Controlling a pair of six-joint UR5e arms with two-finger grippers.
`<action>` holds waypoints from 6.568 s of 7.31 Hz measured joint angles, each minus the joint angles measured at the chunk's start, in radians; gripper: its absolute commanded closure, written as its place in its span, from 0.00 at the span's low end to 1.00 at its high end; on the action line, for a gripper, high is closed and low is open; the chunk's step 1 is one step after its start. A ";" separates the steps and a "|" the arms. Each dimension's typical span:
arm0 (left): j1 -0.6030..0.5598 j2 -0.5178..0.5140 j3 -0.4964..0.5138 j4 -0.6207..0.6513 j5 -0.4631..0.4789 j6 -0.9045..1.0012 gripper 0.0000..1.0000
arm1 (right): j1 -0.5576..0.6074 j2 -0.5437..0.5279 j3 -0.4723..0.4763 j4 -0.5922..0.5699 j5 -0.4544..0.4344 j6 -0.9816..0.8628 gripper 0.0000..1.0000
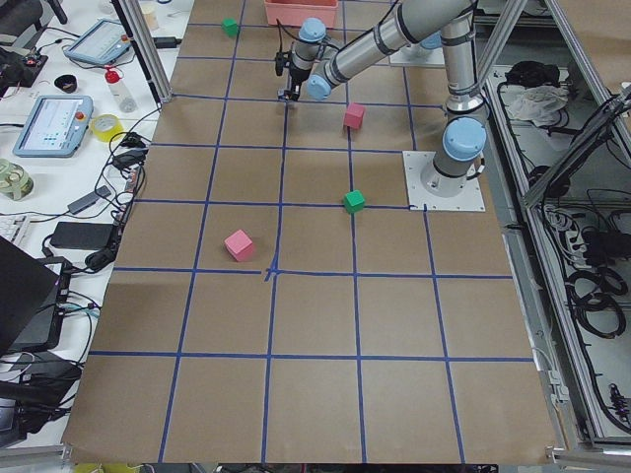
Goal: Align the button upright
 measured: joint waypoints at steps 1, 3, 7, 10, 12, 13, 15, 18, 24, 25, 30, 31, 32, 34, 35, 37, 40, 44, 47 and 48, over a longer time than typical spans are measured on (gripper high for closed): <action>0.002 0.014 0.053 -0.116 -0.002 -0.046 1.00 | 0.000 0.000 0.000 0.000 -0.001 0.000 0.00; 0.030 0.033 0.121 -0.274 -0.051 -0.172 1.00 | -0.001 0.000 0.000 0.000 -0.002 -0.005 0.00; 0.162 0.024 0.114 -0.337 -0.343 -0.646 1.00 | 0.000 0.000 0.001 0.000 -0.002 -0.008 0.00; 0.273 0.017 0.012 -0.348 -0.661 -0.711 1.00 | 0.000 0.000 0.002 0.001 -0.003 -0.012 0.00; 0.317 0.016 -0.064 -0.349 -0.798 -0.689 1.00 | 0.000 0.000 0.005 0.001 -0.003 -0.014 0.00; 0.332 0.016 -0.097 -0.353 -0.826 -0.681 1.00 | 0.000 0.000 0.007 0.001 -0.003 -0.014 0.00; 0.345 0.010 -0.125 -0.370 -0.841 -0.682 1.00 | 0.000 0.000 0.008 0.002 -0.003 -0.014 0.00; 0.349 -0.005 -0.135 -0.379 -0.850 -0.711 1.00 | -0.001 -0.001 0.009 0.003 -0.003 -0.014 0.00; 0.349 -0.028 -0.137 -0.378 -0.872 -0.712 0.59 | -0.001 -0.001 0.009 0.003 -0.003 -0.015 0.00; 0.349 -0.032 -0.137 -0.379 -0.868 -0.711 0.14 | -0.001 -0.001 0.010 0.003 -0.003 -0.015 0.00; 0.360 -0.020 -0.120 -0.381 -0.821 -0.708 0.00 | 0.000 -0.001 0.011 0.003 -0.003 -0.015 0.00; 0.379 -0.003 -0.106 -0.383 -0.761 -0.707 0.00 | 0.000 -0.001 0.011 0.003 -0.002 -0.015 0.00; 0.398 0.020 -0.085 -0.393 -0.698 -0.708 0.00 | 0.000 -0.001 0.011 0.003 -0.002 -0.015 0.00; 0.403 0.064 -0.025 -0.416 -0.570 -0.690 0.00 | 0.000 -0.002 0.011 0.003 -0.002 -0.015 0.00; 0.402 0.086 0.020 -0.433 -0.502 -0.644 0.00 | 0.000 -0.002 0.011 0.004 -0.002 -0.015 0.00; 0.414 0.134 0.141 -0.539 -0.373 -0.440 0.00 | 0.000 -0.002 0.012 0.005 -0.003 -0.013 0.00; 0.427 0.215 0.258 -0.660 -0.079 0.058 0.00 | -0.001 -0.003 0.012 0.008 -0.002 -0.013 0.00; 0.427 0.289 0.255 -0.684 -0.022 0.349 0.00 | 0.000 -0.004 0.012 0.015 -0.003 -0.015 0.00; 0.416 0.363 0.256 -0.712 -0.019 0.508 0.00 | 0.000 -0.005 0.012 0.017 -0.003 -0.014 0.00; 0.415 0.400 0.254 -0.757 0.000 0.557 0.00 | 0.000 -0.005 0.013 0.017 -0.003 -0.015 0.00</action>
